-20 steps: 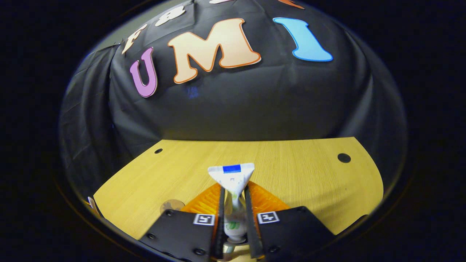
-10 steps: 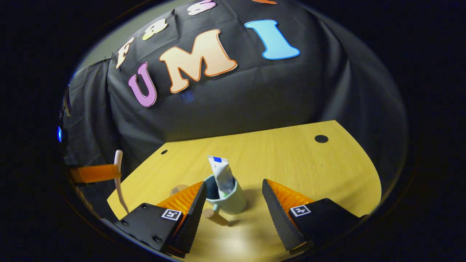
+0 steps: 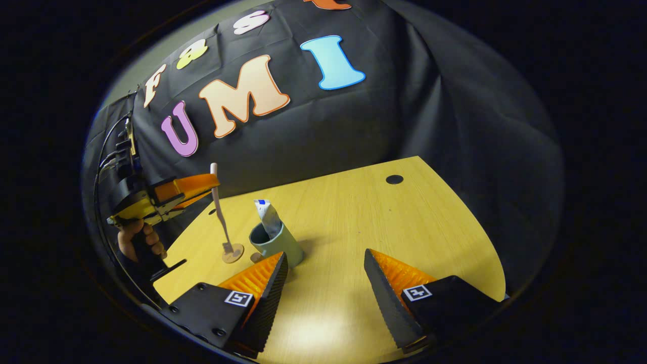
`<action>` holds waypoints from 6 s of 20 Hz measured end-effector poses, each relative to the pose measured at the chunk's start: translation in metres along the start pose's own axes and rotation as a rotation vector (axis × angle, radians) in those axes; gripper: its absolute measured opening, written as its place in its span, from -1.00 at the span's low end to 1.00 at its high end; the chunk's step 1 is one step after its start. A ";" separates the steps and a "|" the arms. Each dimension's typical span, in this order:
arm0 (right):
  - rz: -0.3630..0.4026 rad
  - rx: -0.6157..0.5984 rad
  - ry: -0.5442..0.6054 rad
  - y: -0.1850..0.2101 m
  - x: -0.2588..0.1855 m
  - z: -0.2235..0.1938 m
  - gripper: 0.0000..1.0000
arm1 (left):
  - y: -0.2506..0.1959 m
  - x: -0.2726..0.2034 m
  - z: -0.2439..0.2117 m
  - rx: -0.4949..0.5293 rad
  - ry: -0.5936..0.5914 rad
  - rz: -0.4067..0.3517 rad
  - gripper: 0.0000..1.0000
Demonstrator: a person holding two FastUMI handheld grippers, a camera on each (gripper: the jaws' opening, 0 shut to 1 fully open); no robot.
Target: Put the toothbrush and toothpaste on the desktop into the cup, then pick up the cup and place it on the coaster on the desktop.
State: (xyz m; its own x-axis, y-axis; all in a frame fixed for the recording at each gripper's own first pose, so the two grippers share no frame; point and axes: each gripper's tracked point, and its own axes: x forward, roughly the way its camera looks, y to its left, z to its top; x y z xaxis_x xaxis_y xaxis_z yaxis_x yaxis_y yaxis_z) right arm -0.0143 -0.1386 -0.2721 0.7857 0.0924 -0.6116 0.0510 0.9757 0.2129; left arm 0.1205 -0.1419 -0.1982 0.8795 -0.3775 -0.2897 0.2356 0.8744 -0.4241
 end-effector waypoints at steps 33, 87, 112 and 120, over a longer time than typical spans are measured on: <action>0.122 -0.066 0.200 0.099 0.034 0.007 0.70 | 0.003 -0.062 -0.125 0.173 0.301 -0.070 -0.48; -0.037 -0.101 0.779 0.275 0.167 -0.149 -0.44 | 0.330 -0.202 -0.018 0.169 0.222 0.274 0.90; 0.103 -0.224 0.008 0.234 0.035 0.038 0.98 | 0.166 -0.190 0.014 0.226 0.071 0.214 0.89; 0.014 -0.200 -0.382 0.183 -0.040 0.100 0.97 | 0.107 -0.198 0.052 0.231 -0.076 0.204 0.89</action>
State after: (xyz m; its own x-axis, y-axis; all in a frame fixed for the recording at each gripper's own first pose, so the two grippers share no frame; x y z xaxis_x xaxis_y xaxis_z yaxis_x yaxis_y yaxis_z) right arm 0.0257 0.0166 -0.1325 0.9592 0.0620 -0.2758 -0.0518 0.9977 0.0442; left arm -0.0065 0.0424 -0.1418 0.9446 -0.1705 -0.2803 0.1306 0.9792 -0.1554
